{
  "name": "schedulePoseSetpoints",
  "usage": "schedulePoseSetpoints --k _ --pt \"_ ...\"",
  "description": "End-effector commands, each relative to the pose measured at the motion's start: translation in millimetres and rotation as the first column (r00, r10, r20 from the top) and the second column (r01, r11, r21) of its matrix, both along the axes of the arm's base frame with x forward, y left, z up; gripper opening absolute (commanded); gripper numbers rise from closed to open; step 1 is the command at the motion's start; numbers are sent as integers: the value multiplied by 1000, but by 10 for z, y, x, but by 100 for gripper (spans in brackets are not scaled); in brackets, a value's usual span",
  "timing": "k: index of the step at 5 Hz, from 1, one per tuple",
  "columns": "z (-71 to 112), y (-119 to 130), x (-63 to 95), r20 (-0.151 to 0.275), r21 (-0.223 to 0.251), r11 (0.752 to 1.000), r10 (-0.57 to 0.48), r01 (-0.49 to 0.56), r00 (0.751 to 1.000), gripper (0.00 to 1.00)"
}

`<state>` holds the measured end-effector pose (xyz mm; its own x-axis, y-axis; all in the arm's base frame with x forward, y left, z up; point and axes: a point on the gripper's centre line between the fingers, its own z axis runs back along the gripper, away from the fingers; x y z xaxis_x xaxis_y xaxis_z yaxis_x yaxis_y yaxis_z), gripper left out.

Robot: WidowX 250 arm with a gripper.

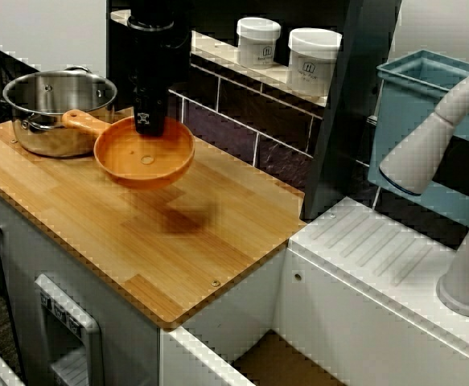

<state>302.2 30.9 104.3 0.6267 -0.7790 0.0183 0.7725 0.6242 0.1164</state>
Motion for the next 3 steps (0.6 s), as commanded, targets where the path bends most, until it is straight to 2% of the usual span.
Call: schedulePoseSetpoints --k 1,3 --pt "-107 11 95 -7 13 993 -119 119 993 0" --pt "-348 -40 171 -30 32 995 -99 99 995 0"
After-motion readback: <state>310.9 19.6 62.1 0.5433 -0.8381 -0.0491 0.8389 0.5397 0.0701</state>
